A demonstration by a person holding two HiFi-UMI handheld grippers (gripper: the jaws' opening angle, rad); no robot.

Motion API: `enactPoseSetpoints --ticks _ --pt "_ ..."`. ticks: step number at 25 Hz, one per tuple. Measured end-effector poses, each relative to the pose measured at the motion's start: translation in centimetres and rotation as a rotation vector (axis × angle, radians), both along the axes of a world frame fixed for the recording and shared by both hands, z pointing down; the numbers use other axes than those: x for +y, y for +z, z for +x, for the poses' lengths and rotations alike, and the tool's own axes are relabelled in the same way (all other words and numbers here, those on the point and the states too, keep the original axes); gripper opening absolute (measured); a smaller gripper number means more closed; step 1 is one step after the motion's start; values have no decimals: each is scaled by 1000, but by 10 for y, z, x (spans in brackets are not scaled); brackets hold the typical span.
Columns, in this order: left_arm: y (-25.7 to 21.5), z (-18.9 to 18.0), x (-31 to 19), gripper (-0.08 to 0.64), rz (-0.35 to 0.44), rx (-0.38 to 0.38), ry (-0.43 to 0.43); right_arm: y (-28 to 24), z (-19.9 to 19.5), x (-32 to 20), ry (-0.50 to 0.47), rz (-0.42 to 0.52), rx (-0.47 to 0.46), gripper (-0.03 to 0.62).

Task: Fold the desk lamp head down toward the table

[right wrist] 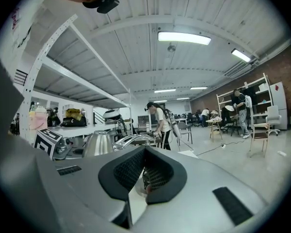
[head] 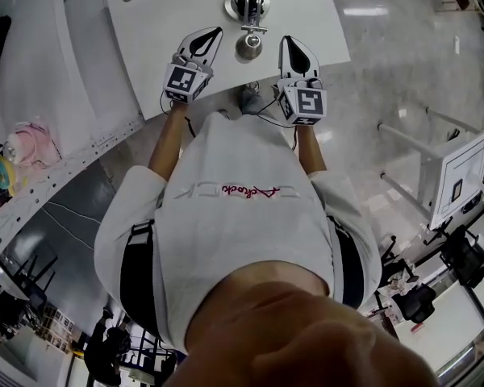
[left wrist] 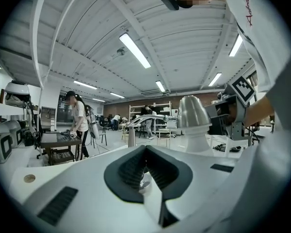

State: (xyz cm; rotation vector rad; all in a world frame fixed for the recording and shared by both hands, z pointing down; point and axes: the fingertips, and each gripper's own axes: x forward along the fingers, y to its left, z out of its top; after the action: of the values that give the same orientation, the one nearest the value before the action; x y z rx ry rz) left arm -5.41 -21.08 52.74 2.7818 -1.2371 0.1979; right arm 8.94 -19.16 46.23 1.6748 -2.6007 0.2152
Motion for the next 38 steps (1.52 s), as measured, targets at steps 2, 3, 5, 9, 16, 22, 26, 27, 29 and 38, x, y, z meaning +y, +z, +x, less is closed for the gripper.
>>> enactPoseSetpoints --ticks 2,3,5,9,16,22,26,27,29,38 --pt "4 1 -2 58 -6 -3 3 5 3 -1 7 -15 2 12" --pt "7 1 -4 98 -12 -2 4 7 4 -1 8 -22 3 12" --pt "14 -1 -6 118 -26 1 5 12 5 0 9 -37 5 12" --pt "30 -7 -9 180 -59 9 0 27 6 4 22 -73 6 12" --pt "42 -4 -22 247 -90 -12 24 35 19 8 44 -109 10 12" --pt "48 12 -42 248 -94 -10 61 39 22 8 38 -124 12 12" --pt "48 29 -66 248 -85 -4 92 40 23 6 40 -125 14 12" --pt "47 33 -73 249 -81 -3 100 39 23 4 38 -125 16 12" --pt "46 43 -88 247 -75 -5 116 39 22 3 34 -125 17 12" --pt "34 74 -139 249 -47 15 156 41 16 4 16 -124 16 12"
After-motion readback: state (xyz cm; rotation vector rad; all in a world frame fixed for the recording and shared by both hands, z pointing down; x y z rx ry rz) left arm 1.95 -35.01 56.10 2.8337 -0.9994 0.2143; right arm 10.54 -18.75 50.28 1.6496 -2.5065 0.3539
